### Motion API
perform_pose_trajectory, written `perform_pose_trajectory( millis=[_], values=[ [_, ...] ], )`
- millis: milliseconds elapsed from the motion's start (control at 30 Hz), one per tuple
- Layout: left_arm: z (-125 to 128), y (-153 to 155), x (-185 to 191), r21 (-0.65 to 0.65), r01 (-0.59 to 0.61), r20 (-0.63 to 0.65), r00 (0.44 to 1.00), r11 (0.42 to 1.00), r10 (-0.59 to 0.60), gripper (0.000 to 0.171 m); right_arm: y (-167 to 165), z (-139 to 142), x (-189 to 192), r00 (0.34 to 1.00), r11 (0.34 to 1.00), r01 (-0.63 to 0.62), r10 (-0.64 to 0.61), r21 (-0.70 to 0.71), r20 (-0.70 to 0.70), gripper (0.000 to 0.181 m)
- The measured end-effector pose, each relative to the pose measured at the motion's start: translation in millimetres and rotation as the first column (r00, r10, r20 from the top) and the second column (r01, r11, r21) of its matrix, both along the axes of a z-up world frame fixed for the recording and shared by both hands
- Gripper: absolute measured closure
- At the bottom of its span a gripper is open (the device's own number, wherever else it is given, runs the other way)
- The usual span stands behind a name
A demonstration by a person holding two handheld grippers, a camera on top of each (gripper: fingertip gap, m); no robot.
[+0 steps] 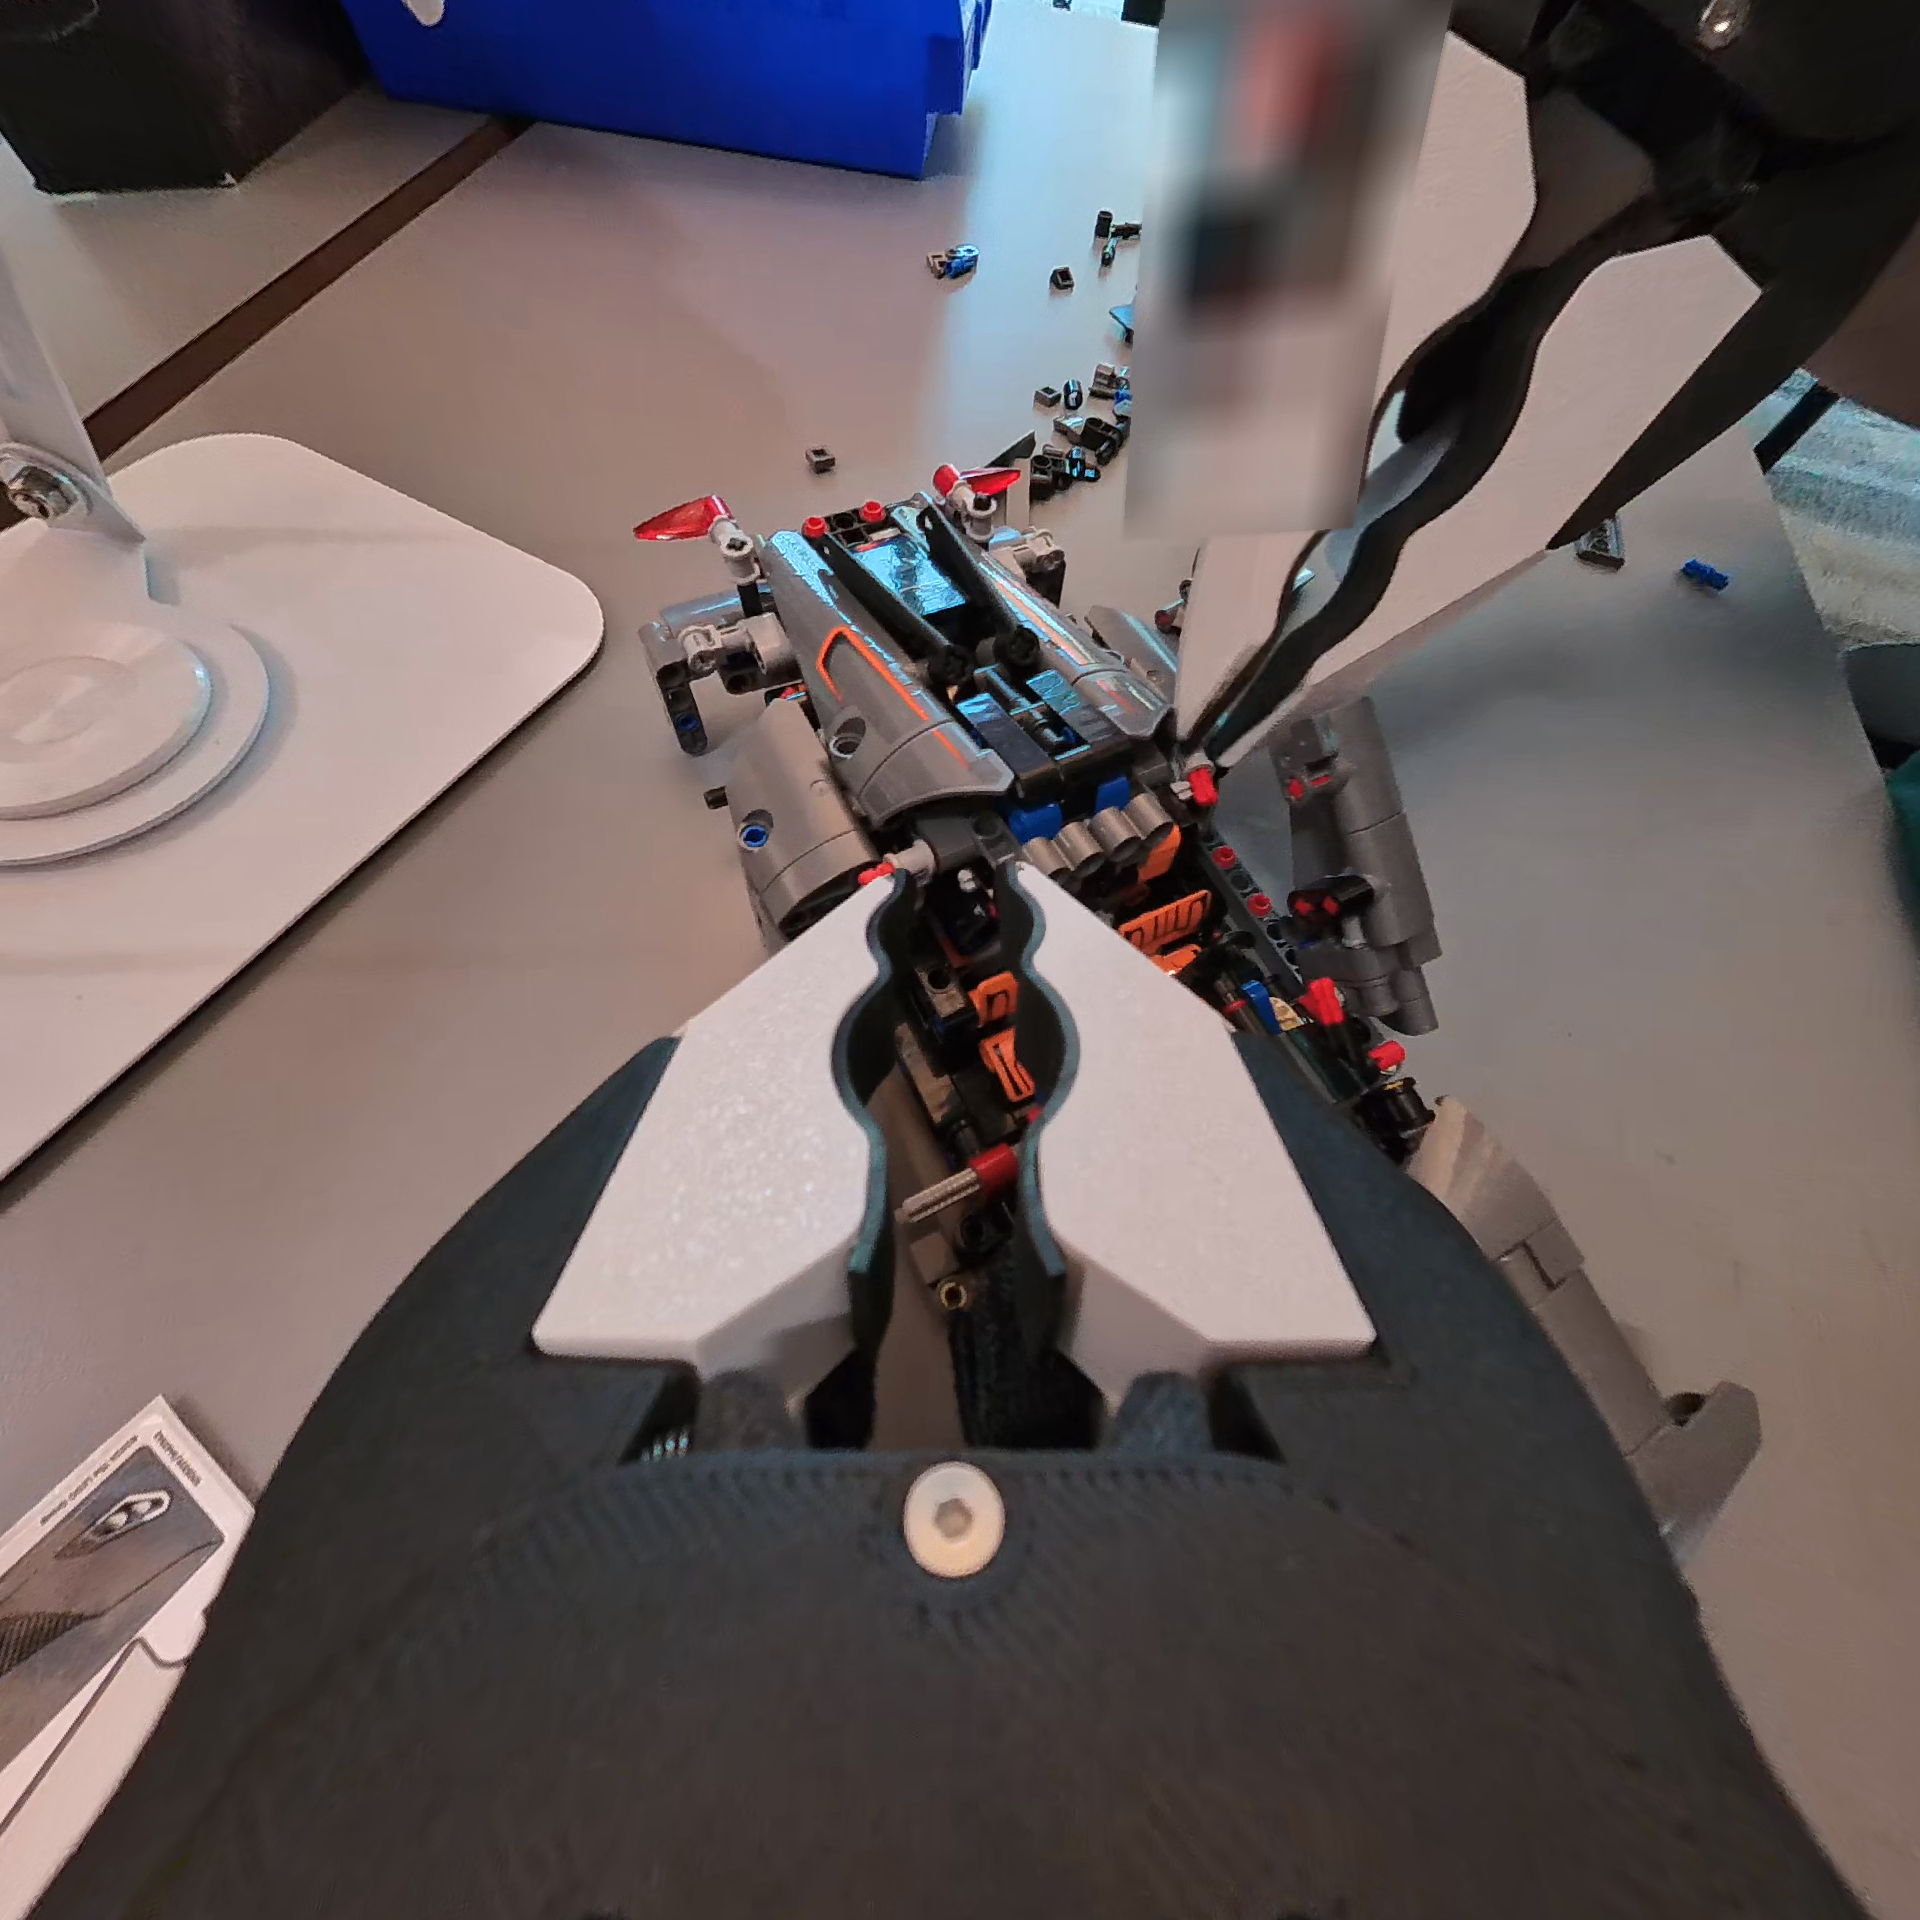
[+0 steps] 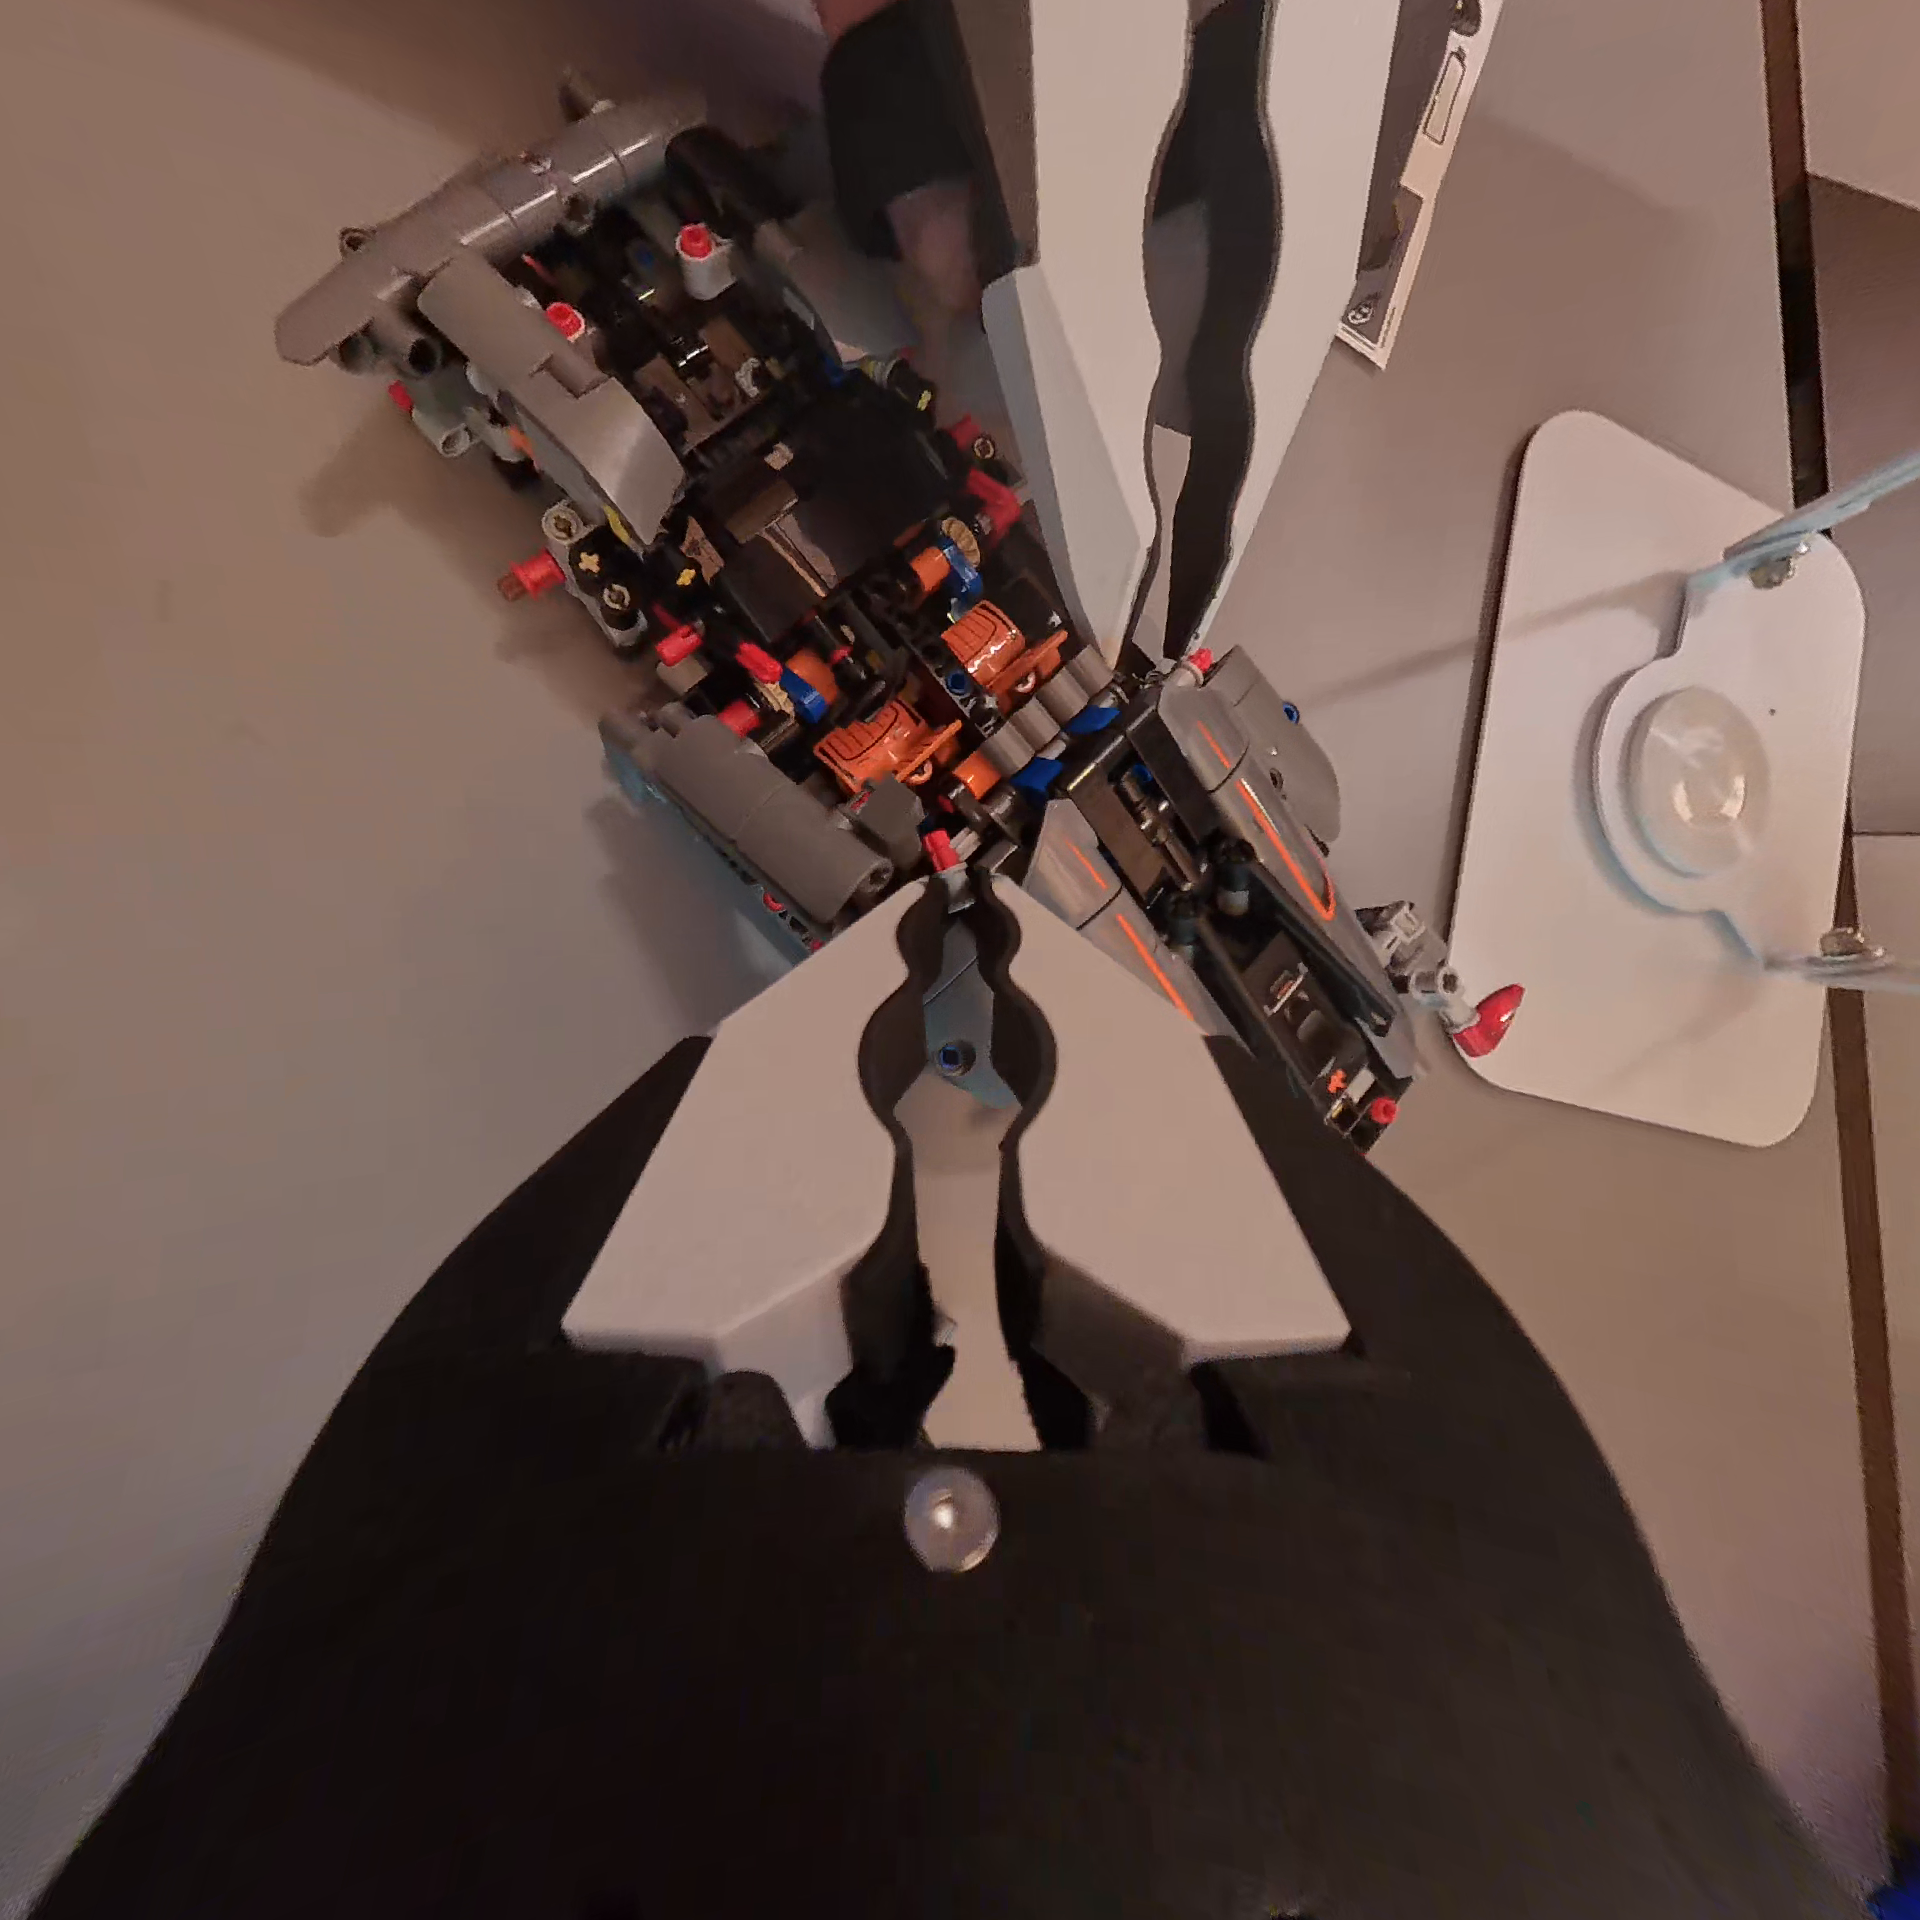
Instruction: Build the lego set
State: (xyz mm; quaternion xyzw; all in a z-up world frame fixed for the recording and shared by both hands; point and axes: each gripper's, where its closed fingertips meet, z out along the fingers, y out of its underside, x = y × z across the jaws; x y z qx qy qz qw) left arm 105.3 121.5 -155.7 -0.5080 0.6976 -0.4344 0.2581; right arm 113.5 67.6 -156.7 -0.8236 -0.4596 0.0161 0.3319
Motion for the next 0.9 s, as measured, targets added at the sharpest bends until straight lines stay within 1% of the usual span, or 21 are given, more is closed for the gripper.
perform_pose_trajectory(
  millis=[100, 200, 333, 433, 633, 800, 900],
  values=[
    [-0.1, -0.2, 0.0, -0.008, 0.002, 0.001, 1.0, 1.0, -0.002, 0.157, 0.7, -1.9, -2.1, 1.0, 1.0, -0.013, 0.013, -0.019, -0.001, 0.178],
    [-0.1, -0.6, -0.1, -0.015, 0.003, 0.002, 1.0, 1.0, -0.003, 0.157, 0.1, -2.1, -1.4, 1.0, 0.999, 0.011, -0.011, -0.052, -0.012, 0.178],
    [-0.2, -2.0, -0.3, -0.03, 0.005, 0.005, 1.0, 1.0, -0.005, 0.16, -0.6, -2.5, -0.1, 0.989, 0.985, 0.118, -0.129, -0.129, -0.077, 0.178],
    [-0.3, -3.9, -0.9, -0.058, 0.007, 0.007, 1.0, 0.998, -0.007, 0.163, -0.9, -2.7, 0.1, 0.971, 0.966, 0.204, -0.221, -0.157, -0.093, 0.178],
    [-0.1, -6.6, -1.0, -0.074, 0.002, 0.004, 1.0, 0.997, -0.002, 0.168, -1.5, -2.8, 0.9, 0.903, 0.905, 0.372, -0.404, -0.208, -0.143, 0.178],
    [-0.1, -5.0, -2.5, -0.06, -0.006, -0.007, 1.0, 0.998, 0.005, 0.163, -2.9, -3.1, 1.2, 0.842, 0.858, 0.465, -0.505, -0.219, -0.189, 0.179],
    [0.6, -3.9, -3.4, -0.038, -0.012, -0.017, 1.0, 0.999, 0.012, 0.157, -4.4, -2.9, 1.9, 0.838, 0.859, 0.466, -0.506, -0.212, -0.204, 0.178]
  ],
)
